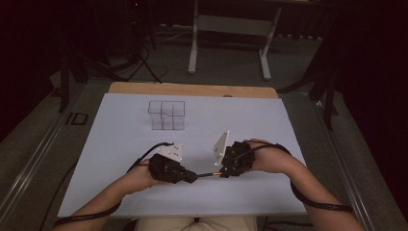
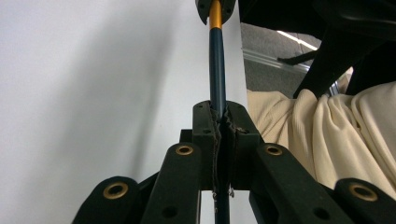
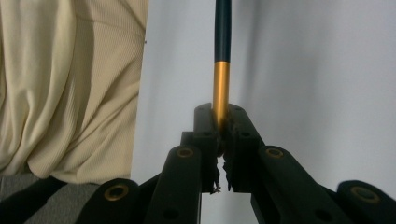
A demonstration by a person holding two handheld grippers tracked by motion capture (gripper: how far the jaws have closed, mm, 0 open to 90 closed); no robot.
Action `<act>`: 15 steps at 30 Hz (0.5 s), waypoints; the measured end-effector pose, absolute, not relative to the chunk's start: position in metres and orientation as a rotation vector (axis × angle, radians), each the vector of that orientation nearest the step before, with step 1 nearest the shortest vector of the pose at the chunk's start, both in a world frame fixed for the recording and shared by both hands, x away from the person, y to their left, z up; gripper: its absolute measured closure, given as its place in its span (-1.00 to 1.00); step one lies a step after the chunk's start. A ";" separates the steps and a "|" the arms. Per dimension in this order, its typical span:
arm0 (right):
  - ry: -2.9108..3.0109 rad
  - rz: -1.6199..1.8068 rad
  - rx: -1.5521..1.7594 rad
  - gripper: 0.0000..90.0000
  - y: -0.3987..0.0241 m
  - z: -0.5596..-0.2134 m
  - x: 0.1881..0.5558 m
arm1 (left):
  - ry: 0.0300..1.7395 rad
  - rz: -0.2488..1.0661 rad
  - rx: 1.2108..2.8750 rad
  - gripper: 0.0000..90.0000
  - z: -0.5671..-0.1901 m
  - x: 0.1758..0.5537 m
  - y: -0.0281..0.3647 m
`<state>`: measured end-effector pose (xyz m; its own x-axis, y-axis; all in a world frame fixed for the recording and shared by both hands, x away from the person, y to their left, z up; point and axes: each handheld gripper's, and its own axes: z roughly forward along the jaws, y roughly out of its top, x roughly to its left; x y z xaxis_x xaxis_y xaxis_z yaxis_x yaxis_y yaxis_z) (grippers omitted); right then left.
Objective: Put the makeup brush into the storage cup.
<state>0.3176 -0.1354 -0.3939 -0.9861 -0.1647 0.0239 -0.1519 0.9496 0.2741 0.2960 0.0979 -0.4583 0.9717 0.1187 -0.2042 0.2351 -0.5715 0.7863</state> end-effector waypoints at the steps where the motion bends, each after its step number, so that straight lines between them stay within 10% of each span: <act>1: -3.058 -0.434 0.249 0.81 -0.136 -0.394 0.317 | 0.250 -0.157 2.181 0.90 -0.459 0.296 0.099; 15: -3.040 -0.792 0.081 0.53 -0.157 -0.376 0.320 | 0.320 -0.150 2.013 0.90 -0.467 0.292 0.120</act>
<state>0.3204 -0.1573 -0.3765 -0.9987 -0.0496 -0.0136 -0.0500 0.8718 0.4874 0.2923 0.1200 -0.4671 0.9566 0.1589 -0.2443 0.2894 -0.4198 0.8602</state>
